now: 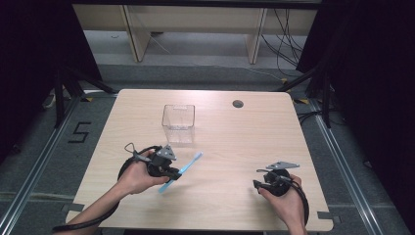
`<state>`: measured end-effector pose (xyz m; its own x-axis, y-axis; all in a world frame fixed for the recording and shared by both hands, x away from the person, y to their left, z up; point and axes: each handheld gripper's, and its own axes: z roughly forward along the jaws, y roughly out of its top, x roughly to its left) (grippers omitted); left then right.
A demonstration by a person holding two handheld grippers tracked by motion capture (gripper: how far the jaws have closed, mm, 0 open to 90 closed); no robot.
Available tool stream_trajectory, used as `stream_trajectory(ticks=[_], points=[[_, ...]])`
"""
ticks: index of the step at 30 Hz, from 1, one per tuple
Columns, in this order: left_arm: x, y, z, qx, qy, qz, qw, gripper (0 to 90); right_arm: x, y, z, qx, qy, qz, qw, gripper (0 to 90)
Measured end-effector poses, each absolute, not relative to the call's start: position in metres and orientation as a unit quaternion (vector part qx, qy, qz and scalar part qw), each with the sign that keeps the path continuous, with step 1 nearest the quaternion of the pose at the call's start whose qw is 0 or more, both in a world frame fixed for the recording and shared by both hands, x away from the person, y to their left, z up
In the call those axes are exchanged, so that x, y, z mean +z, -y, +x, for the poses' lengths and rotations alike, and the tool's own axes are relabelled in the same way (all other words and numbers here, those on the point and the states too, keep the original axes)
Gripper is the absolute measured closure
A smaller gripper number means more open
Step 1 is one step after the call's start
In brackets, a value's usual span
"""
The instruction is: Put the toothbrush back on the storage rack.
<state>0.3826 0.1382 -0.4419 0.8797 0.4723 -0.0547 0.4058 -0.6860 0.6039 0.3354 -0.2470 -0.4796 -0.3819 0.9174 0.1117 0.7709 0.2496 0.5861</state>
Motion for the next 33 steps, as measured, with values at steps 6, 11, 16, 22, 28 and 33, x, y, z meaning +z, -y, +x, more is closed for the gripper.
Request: stream_trajectory(ticks=[6,11,16,22,28,33], points=[[-0.444,-0.144,0.38,0.064,-0.269,0.88,0.386,78.1,-0.482,0.246,0.336,0.291,-0.78,0.536,0.138,51.8],[-0.444,-0.152,0.379,0.085,-0.283,0.85,0.435,78.2,-0.483,0.244,0.336,0.299,-0.782,0.53,0.14,51.8],[-0.444,-0.159,0.379,0.097,-0.297,0.82,0.479,78.2,-0.486,0.242,0.335,0.308,-0.781,0.523,0.146,51.8],[-0.448,-0.166,0.382,0.096,-0.298,0.797,0.517,78.2,-0.489,0.242,0.336,0.317,-0.784,0.51,0.156,51.7],[-0.454,-0.172,0.386,0.117,-0.302,0.771,0.549,78.2,-0.494,0.239,0.337,0.346,-0.781,0.487,0.181,51.4],[-0.452,-0.175,0.389,0.139,-0.3,0.751,0.572,78.2,-0.499,0.237,0.336,0.364,-0.777,0.476,0.193,49.8]])
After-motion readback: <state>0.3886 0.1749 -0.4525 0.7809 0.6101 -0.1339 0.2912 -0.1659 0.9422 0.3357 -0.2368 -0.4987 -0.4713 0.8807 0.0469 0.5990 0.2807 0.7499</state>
